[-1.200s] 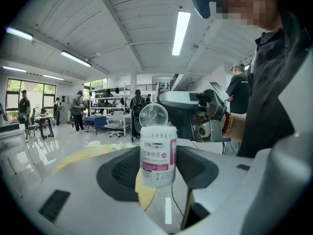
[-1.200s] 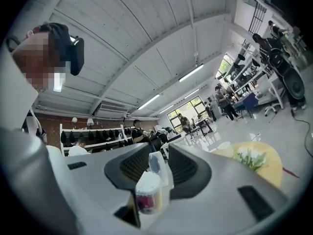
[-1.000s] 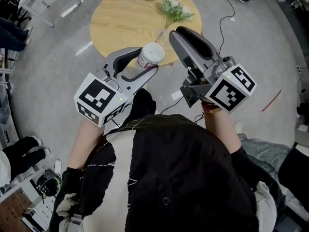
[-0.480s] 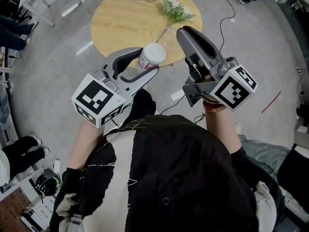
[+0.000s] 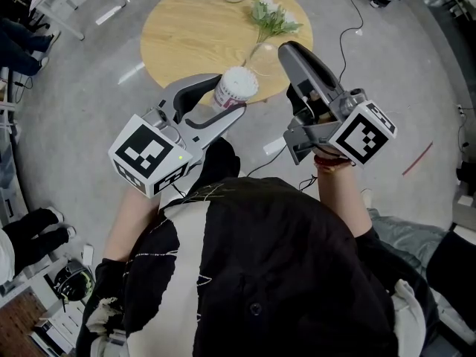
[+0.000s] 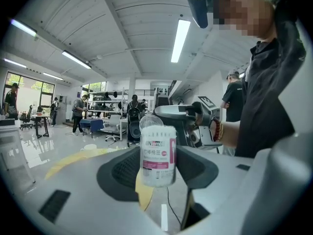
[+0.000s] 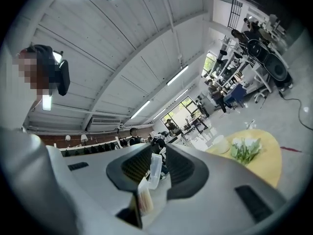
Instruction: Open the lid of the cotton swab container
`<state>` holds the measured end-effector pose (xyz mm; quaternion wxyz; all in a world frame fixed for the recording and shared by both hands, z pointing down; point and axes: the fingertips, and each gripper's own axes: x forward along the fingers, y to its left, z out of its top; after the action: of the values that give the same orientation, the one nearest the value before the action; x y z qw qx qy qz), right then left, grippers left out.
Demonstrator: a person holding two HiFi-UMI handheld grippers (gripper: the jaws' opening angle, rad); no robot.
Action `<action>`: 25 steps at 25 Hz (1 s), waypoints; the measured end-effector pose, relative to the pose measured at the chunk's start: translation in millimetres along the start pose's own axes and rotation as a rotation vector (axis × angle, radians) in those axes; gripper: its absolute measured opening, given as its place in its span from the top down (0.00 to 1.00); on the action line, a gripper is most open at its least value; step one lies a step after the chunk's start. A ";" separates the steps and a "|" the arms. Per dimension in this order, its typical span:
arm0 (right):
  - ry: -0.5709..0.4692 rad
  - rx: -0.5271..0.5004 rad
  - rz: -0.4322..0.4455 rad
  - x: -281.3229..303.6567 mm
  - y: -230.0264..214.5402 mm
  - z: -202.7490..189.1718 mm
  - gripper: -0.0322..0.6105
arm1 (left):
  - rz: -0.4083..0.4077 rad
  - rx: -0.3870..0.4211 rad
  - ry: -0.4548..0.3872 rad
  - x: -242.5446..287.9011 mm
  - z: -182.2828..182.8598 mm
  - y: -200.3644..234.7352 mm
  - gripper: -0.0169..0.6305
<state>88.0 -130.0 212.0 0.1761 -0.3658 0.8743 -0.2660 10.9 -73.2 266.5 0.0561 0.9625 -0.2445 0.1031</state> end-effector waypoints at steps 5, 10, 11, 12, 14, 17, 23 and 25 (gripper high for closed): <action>0.038 -0.008 -0.039 -1.2 -7.5 -8.5 0.80 | -0.030 -0.050 -0.068 -3.1 13.6 -2.9 0.60; 0.052 0.001 -0.039 0.9 -7.6 -12.2 0.79 | -0.030 -0.051 -0.081 -6.3 19.9 -1.2 0.60; 0.054 0.002 -0.038 1.4 -7.9 -12.8 0.79 | -0.028 -0.050 -0.082 -6.6 20.3 -1.0 0.60; 0.056 0.004 -0.039 1.6 -8.4 -13.7 0.79 | -0.026 -0.049 -0.084 -6.7 20.7 -1.0 0.60; 0.058 0.013 -0.040 -0.2 -8.7 -16.1 0.79 | -0.025 -0.044 -0.087 -7.7 21.4 -2.8 0.60; 0.058 0.027 -0.038 -9.1 -3.3 -22.6 0.78 | -0.025 -0.033 -0.094 -13.7 21.4 -12.9 0.60; 0.075 0.090 0.025 -11.0 11.0 -40.6 0.79 | -0.030 -0.037 -0.127 -22.9 22.8 -22.3 0.60; 0.080 0.090 0.026 -11.1 12.4 -43.2 0.78 | -0.031 -0.040 -0.135 -23.9 24.1 -22.2 0.60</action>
<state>67.0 -100.0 240.4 0.1606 -0.3352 0.8725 -0.3173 5.2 -46.6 236.3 0.0605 0.9696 -0.2349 0.0320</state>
